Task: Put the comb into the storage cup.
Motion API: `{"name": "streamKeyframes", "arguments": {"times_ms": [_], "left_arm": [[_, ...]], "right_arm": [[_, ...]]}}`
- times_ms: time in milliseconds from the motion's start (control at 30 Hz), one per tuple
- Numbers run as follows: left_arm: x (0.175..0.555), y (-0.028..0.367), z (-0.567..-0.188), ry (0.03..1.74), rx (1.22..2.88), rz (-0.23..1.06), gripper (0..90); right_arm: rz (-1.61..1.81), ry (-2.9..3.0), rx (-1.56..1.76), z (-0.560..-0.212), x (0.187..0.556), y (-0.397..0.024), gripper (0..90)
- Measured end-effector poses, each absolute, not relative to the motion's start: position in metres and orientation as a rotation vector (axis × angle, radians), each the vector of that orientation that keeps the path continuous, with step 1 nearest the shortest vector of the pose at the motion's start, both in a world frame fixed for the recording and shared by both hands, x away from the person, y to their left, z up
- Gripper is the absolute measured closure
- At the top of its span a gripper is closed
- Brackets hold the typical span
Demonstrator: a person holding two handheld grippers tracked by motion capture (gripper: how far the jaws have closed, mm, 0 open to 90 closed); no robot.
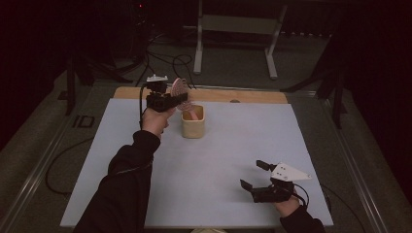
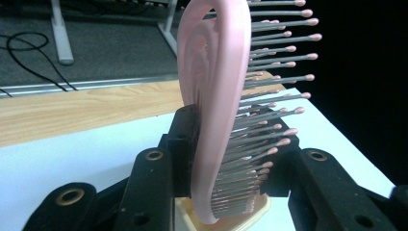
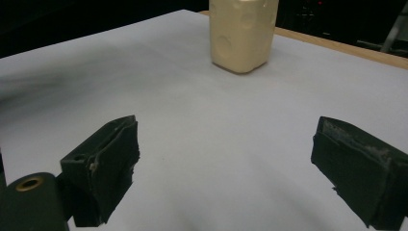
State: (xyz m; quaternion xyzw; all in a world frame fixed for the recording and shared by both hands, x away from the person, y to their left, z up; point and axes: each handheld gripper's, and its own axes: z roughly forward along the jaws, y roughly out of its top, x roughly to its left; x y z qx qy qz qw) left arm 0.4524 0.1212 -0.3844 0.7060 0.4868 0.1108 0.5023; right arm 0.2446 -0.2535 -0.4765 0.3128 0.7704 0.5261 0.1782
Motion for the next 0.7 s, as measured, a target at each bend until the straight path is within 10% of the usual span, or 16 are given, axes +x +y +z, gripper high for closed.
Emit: {"name": "streamKeyframes", "arguments": {"times_ms": [700], "left_arm": [[0.457, 0.125, -0.398, 1.204, 1.691, 0.223, 65.1]], "right_arm": [[1.486, 2.180, 0.890, -0.476, 0.245, -0.254, 9.0]]}}
